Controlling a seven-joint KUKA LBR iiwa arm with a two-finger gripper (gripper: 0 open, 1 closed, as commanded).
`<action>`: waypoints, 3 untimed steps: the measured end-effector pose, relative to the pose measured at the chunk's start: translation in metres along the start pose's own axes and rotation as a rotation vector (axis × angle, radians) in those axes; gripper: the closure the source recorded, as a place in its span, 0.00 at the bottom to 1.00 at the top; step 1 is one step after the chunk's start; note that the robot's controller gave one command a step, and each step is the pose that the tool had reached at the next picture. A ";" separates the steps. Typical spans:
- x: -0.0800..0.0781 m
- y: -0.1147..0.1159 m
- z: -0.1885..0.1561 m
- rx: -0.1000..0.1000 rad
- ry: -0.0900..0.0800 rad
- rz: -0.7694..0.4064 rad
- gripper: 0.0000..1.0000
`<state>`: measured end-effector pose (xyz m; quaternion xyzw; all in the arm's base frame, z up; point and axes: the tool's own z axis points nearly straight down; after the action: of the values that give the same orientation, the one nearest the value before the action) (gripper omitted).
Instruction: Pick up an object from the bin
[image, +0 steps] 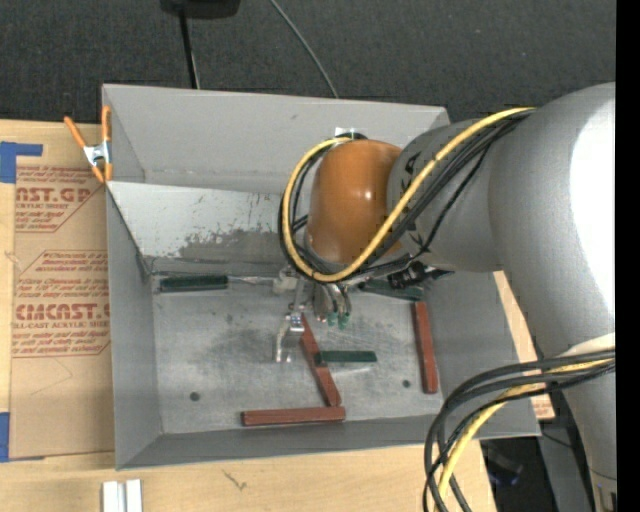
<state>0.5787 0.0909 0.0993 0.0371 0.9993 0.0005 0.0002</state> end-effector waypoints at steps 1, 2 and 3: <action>-0.012 -0.024 0.027 -0.004 -0.009 -0.127 0.00; 0.042 -0.076 0.023 -0.004 -0.021 -0.047 1.00; 0.042 -0.076 0.023 -0.004 -0.021 -0.047 1.00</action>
Offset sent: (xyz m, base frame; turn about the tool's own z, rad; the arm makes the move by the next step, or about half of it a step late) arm -0.0543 -0.0745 -0.0293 -0.0476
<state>0.5309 0.0182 0.0764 0.0135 0.9999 0.0020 0.0106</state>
